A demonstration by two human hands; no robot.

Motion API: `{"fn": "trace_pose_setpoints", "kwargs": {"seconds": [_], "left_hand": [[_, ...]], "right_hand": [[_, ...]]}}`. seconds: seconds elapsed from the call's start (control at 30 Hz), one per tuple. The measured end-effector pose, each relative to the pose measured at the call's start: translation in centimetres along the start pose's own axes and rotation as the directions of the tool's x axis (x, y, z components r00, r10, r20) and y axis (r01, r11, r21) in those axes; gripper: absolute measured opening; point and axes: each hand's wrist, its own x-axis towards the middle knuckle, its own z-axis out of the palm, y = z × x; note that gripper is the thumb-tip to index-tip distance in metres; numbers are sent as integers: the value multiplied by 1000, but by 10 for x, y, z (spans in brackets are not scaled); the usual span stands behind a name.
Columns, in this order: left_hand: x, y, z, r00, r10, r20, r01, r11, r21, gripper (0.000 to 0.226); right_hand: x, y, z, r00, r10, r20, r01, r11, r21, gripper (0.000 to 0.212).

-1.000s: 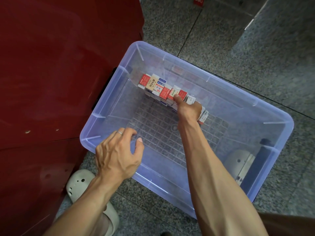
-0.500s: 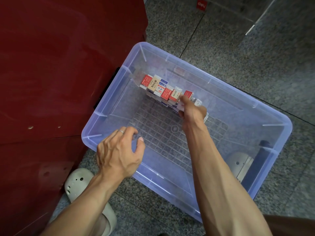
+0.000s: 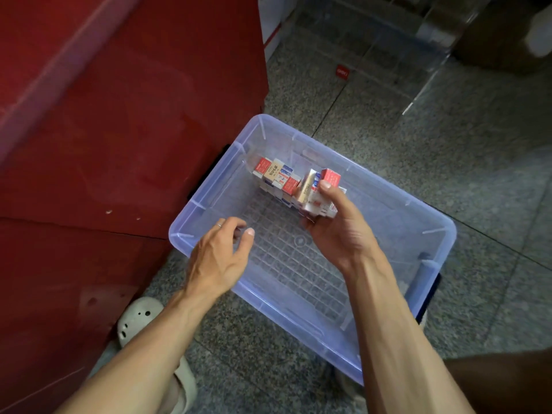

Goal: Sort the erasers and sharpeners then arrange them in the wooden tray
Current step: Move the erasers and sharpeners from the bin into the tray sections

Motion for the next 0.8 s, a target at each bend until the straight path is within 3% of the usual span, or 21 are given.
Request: {"fn": "trace_pose_setpoints", "kwargs": {"seconds": [0.07,0.13,0.2,0.23,0.5,0.63,0.8], "left_hand": [[-12,9,-13,998,-25,-61,18,993,-116,17],[-26,20,-28,995,-35,-96,18,986,-169,5],[-41,29,-43,989,-42,-140,11,976,-219,8],[-48,33,-50,986,-44,-161,3,970,-245,10],[-105,49,-110,921,-97,-376,-85,895,-438,8],[-137,46,-137,846,-137,-515,-159,858,-488,13],[-174,42,-172,806,-88,-585,-216,876,-430,22]], "right_hand": [[-16,-3,11,998,15,60,-18,999,38,13],[-31,-4,23,990,34,136,-39,999,36,41],[-48,-3,34,978,45,204,-51,998,22,76],[-56,-2,39,972,49,228,-53,999,13,84],[-129,19,89,932,47,360,17,985,-171,61],[-166,36,118,895,52,443,91,951,-295,17],[-194,57,152,828,92,553,164,904,-395,38]]}}
